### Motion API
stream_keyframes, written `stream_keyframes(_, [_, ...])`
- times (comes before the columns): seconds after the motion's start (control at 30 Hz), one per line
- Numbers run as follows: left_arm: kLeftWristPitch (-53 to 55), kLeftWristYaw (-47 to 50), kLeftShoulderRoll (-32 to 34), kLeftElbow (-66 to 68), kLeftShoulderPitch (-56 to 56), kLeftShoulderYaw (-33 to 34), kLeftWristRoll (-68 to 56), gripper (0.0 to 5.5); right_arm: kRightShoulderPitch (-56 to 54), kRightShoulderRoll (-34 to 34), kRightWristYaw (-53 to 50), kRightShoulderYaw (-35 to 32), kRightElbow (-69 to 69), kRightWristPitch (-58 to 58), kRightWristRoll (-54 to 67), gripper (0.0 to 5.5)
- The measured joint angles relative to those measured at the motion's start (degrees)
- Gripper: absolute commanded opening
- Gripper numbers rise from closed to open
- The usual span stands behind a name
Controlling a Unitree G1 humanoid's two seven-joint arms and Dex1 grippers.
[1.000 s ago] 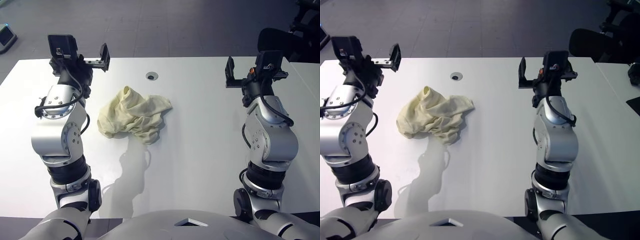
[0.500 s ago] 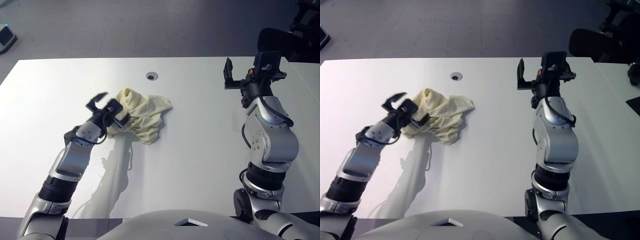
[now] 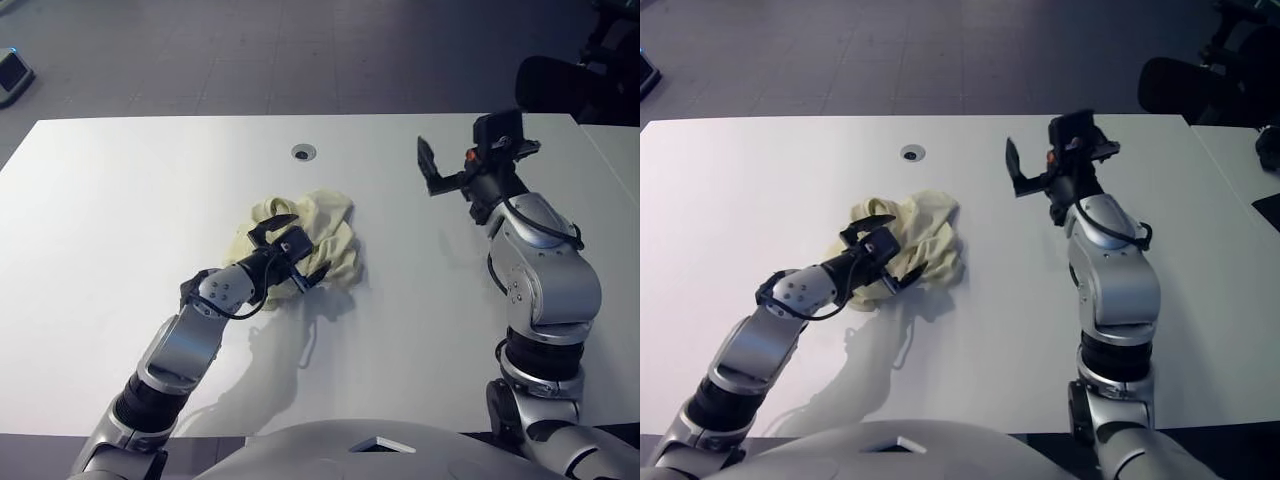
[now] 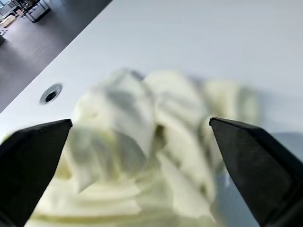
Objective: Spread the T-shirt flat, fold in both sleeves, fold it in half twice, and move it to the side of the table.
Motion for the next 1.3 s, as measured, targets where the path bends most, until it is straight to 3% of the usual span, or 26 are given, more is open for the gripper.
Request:
stream_keyframes(0.2, [8.12, -1.79, -2.92, -6.30, 0.01, 4.94, -8.03, 5.40, 1.19, -7.37, 10.29, 10.82, -1.24, -0.83, 1.53, 5.37])
stream_keyframes(0.4, [8.39, -6.51, 8.74, -4.38, -4.01, 14.57, -9.71, 5.40, 1.16, -7.17, 11.18, 17.04, 0.17, -3.63, -0.04, 5.37])
stream_keyframes(0.5, [4.86, -5.94, 13.27, 1.18, -4.75, 15.16, -6.22, 5.40, 1.22, -6.65, 9.65, 16.68, 0.40, -3.95, -0.91, 5.37])
stream_keyframes(0.67, [-6.45, -1.84, 14.33, 16.99, -3.92, 7.17, 2.75, 5.40, 1.20, -5.64, 8.23, 15.66, 0.45, -4.21, -1.53, 5.37])
stream_keyframes(0.8, [-15.15, 1.99, 9.72, 24.99, -5.23, 3.06, 6.35, 5.40, 1.15, -5.64, 8.43, 15.48, 0.42, -4.67, -1.63, 5.37])
stream_keyframes(1.07, [-18.03, 0.27, 4.94, 19.08, -3.94, -4.28, 8.78, 5.40, 4.35, -7.90, 11.15, 15.89, 0.08, -2.14, -0.90, 5.37])
stream_keyframes(1.3, [-17.00, -0.65, 3.69, 17.95, -3.30, -4.32, 9.02, 5.40, 7.93, -13.99, 15.89, 24.70, -0.73, -3.50, -3.39, 5.37])
